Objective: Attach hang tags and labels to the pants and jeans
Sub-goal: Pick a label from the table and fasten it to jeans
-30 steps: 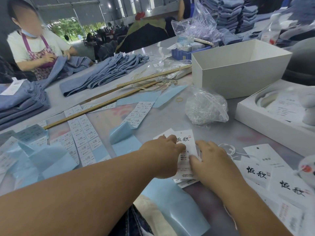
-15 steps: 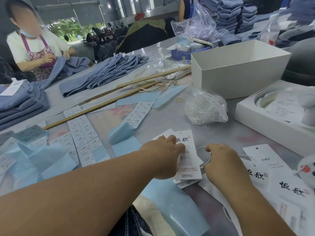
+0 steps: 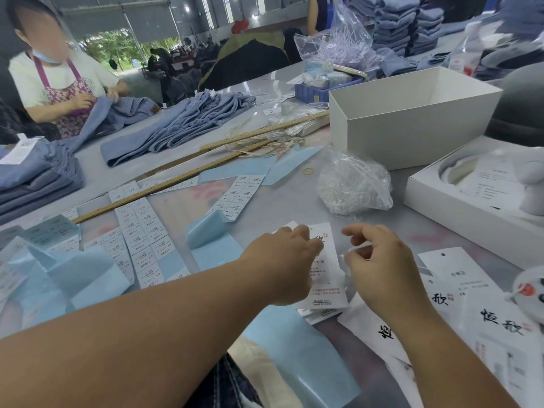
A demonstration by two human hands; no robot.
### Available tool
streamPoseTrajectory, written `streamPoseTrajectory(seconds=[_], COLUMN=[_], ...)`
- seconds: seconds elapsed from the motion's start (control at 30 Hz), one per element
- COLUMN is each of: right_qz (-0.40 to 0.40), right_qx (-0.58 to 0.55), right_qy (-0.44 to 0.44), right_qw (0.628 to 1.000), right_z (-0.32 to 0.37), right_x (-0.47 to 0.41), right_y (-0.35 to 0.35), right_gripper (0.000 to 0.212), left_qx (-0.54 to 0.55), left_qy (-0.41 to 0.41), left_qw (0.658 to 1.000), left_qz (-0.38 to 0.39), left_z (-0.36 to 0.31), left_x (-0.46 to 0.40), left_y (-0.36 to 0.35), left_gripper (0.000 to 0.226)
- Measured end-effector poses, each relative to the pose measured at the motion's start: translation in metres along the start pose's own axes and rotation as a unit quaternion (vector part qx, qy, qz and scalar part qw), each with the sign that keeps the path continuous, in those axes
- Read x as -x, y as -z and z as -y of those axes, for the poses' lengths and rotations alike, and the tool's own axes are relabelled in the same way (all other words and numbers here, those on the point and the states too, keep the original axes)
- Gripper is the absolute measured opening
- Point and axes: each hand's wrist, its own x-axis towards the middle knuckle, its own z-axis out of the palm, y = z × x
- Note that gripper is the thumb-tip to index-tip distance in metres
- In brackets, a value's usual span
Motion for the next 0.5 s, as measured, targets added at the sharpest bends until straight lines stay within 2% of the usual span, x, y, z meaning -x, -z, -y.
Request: streamPoseTrajectory(seconds=[0.1, 0.17, 0.3, 0.5], right_qz=[0.05, 0.088, 0.09, 0.06], right_qx=[-0.215, -0.302, -0.356, -0.375], right_qy=[-0.064, -0.089, -0.1, -0.12], right_qw=[0.973, 0.945, 0.925, 0.917], right_z=[0.005, 0.008, 0.009, 0.007], right_x=[-0.002, -0.001, -0.001, -0.004], right_y=[0.003, 0.002, 0.0, 0.001], right_gripper=[0.037, 0.036, 0.033, 0.034], left_qx=[0.075, 0.099, 0.163, 0.205], left_qy=[-0.009, -0.027, -0.012, 0.034], left_qw=[0.996, 0.993, 0.984, 0.975], left_qz=[-0.04, -0.057, -0.073, -0.081], left_z=[-0.004, -0.008, -0.01, -0.005], left_x=[0.001, 0.002, 0.002, 0.0], left_y=[0.007, 0.011, 0.015, 0.015], left_gripper=[0.044, 0.039, 0.018, 0.017])
